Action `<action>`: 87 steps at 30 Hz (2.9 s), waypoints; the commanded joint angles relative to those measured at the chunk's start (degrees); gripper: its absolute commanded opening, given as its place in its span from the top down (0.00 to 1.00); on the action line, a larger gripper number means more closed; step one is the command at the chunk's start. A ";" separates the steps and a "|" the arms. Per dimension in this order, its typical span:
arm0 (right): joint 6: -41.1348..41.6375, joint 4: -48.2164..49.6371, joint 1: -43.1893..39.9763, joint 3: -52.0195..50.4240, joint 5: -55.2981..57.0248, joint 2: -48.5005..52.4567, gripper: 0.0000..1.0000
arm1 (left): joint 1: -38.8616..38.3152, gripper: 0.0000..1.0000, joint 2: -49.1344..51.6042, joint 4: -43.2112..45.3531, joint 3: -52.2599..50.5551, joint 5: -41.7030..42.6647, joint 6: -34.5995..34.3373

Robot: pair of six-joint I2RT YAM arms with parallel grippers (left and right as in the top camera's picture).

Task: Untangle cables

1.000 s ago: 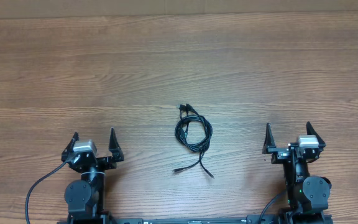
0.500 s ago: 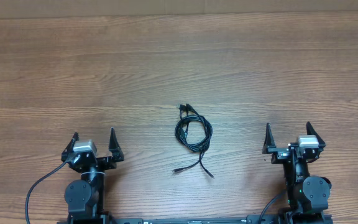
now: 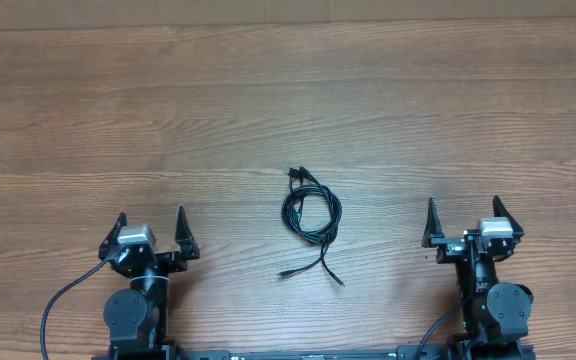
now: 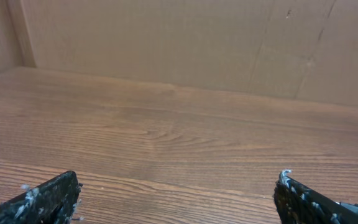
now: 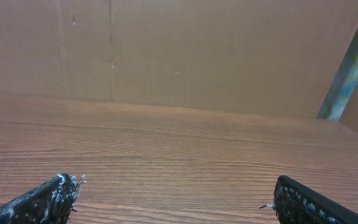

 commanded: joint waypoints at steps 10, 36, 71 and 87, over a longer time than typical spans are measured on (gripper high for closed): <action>-0.04 0.26 0.11 -0.61 0.13 -0.52 0.00 | -0.37 0.01 -0.46 0.04 -0.17 0.26 -1.18; -0.02 -2.69 0.17 15.76 -7.21 1.64 0.00 | -0.37 0.00 -0.28 1.60 10.88 9.03 -3.32; 7.98 -75.71 0.17 96.15 -29.49 42.34 0.00 | -0.37 0.00 49.03 -70.69 94.88 33.24 -0.42; 11.63 -75.78 0.17 86.95 -24.24 45.18 0.00 | -0.37 0.01 49.16 -64.81 76.96 29.88 -10.62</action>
